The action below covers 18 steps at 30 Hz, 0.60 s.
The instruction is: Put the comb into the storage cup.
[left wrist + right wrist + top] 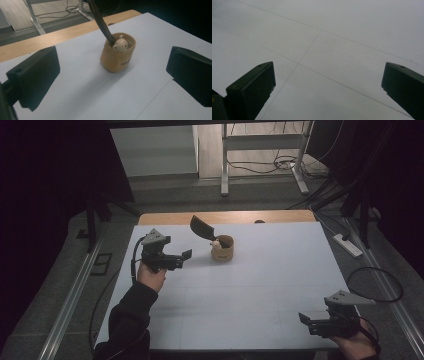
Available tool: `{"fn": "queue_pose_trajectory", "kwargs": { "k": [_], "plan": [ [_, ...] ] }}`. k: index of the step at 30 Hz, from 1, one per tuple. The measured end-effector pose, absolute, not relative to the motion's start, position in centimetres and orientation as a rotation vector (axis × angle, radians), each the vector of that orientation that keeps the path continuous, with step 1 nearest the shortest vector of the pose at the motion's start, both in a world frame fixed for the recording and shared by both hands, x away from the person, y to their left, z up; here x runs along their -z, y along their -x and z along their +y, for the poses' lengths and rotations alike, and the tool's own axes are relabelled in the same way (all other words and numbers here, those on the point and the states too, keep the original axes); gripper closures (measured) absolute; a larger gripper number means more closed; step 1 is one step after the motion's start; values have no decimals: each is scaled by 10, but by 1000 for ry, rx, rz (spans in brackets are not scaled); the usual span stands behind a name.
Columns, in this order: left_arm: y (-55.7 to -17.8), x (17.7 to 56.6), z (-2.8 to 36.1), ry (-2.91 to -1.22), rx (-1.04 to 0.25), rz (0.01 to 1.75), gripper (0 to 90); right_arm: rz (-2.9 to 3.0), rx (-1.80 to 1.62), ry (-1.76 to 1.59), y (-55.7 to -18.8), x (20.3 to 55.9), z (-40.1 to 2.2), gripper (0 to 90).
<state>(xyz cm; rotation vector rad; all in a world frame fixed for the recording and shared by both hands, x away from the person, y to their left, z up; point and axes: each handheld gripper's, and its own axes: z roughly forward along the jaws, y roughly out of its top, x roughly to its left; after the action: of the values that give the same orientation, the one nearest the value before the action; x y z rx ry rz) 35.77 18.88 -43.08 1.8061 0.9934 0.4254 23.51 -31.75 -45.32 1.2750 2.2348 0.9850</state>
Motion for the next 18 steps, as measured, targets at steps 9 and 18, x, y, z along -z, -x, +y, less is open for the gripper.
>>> {"fn": "queue_pose_trajectory", "kwargs": {
  "k": [9, 18],
  "plan": [
    [-349, 435, 192, -1826, -413, 1008, 0, 2247, -982, -1269, -235, 454, -317, 0],
    [-337, 436, 194, -1823, -408, 1017, 0, 2255, -957, -1265, -236, 454, -315, 0]
  ]
}}
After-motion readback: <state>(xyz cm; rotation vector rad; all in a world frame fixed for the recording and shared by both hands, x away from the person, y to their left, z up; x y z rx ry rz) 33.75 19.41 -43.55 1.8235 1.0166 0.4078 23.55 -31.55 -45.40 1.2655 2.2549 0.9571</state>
